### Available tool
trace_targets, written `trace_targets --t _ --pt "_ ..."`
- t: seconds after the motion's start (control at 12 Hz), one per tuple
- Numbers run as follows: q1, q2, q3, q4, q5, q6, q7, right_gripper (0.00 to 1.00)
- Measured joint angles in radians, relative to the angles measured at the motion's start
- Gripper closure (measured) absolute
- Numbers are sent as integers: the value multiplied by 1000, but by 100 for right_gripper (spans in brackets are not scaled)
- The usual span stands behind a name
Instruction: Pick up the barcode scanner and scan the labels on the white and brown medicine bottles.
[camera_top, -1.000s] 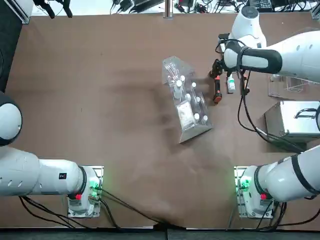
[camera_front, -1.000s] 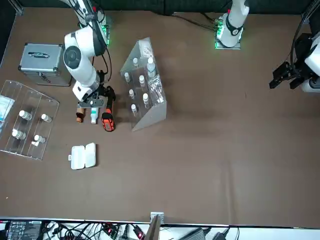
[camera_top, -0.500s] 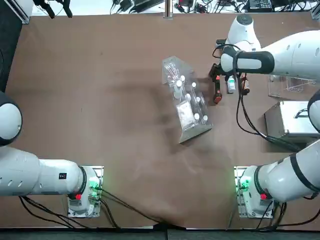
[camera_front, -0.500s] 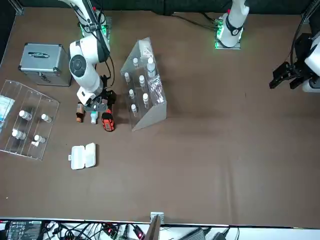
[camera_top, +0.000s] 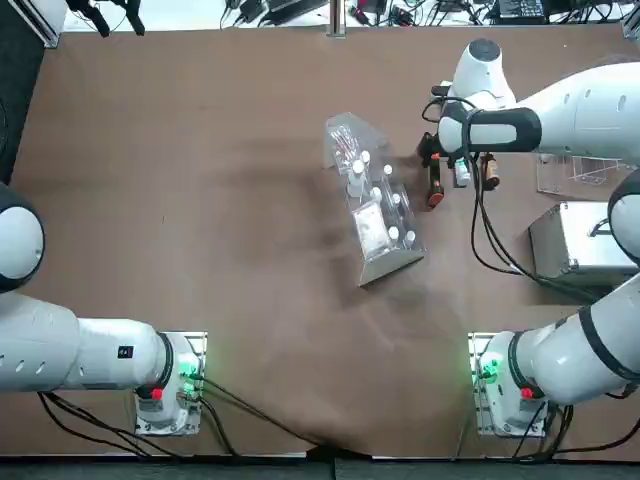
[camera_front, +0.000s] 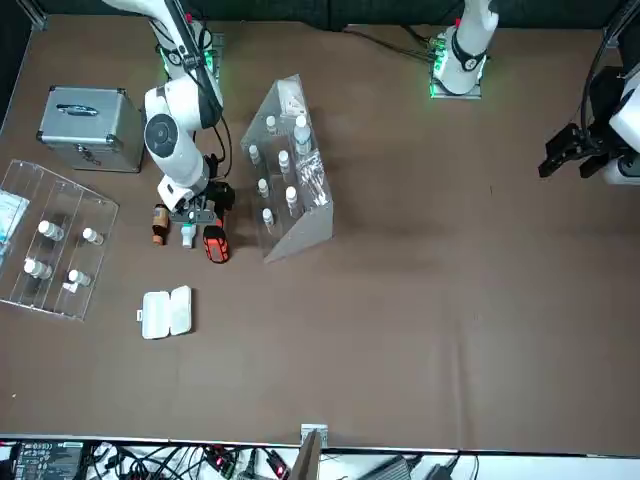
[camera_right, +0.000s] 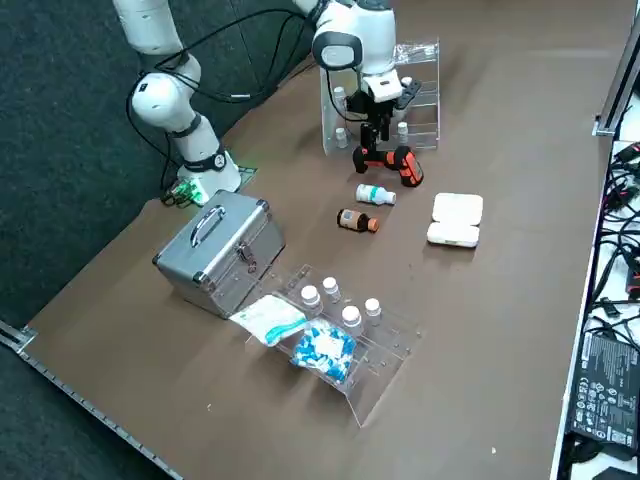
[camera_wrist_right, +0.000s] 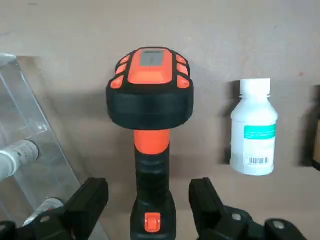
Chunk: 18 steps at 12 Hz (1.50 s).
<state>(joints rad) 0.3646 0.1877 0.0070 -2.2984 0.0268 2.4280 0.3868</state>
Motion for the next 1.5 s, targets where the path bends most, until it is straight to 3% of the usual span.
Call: trace_targets --t 1.17,1.25,1.42,1.5 --pt "0 62 0 -24 0 103 46 2" --pt "1 64 0 -24 0 106 46 9" --pt "0 69 0 -24 0 113 47 36" --pt "0 71 0 -24 0 114 47 37"
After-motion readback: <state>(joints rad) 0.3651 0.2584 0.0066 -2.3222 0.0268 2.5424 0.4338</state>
